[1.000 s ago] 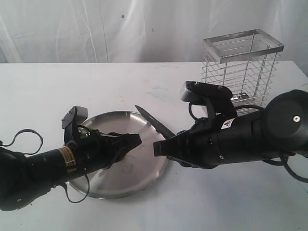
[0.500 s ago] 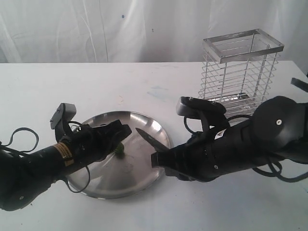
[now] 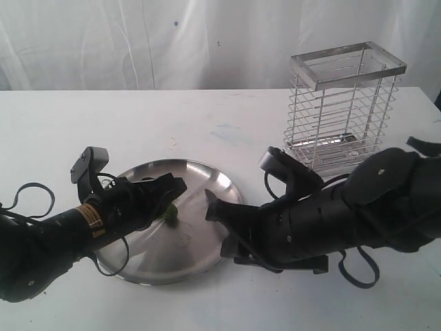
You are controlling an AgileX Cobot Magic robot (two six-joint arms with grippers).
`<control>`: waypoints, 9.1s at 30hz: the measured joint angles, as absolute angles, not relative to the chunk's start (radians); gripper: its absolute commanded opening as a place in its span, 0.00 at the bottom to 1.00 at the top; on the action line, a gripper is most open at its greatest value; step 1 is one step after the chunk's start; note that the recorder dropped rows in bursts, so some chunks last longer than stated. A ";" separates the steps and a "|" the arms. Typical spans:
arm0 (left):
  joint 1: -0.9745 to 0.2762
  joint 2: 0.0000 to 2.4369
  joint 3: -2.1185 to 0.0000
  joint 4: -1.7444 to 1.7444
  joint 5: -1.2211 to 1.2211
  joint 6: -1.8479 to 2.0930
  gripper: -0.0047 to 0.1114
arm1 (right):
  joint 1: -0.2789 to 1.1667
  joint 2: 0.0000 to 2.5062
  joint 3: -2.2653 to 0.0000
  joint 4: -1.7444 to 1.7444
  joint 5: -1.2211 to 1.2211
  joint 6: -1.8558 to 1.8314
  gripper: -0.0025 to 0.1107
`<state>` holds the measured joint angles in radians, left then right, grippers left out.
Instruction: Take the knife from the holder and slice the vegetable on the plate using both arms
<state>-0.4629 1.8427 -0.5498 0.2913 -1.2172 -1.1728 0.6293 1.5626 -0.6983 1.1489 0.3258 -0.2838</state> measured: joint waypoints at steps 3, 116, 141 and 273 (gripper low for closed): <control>-0.463 1.843 -0.550 0.289 -1.217 -1.163 0.04 | 0.629 1.587 -0.682 1.207 0.336 -0.345 0.02; -0.461 1.753 -0.550 0.250 -0.738 -0.803 0.04 | 0.639 1.829 -1.223 0.180 0.931 0.184 0.48; -0.461 1.753 -0.550 0.147 -0.740 -0.805 0.04 | 0.698 1.932 -1.229 0.184 0.860 0.184 0.48; -0.140 1.827 -1.295 -0.690 0.677 1.824 0.49 | 0.541 1.635 -1.234 0.203 1.037 -0.010 0.02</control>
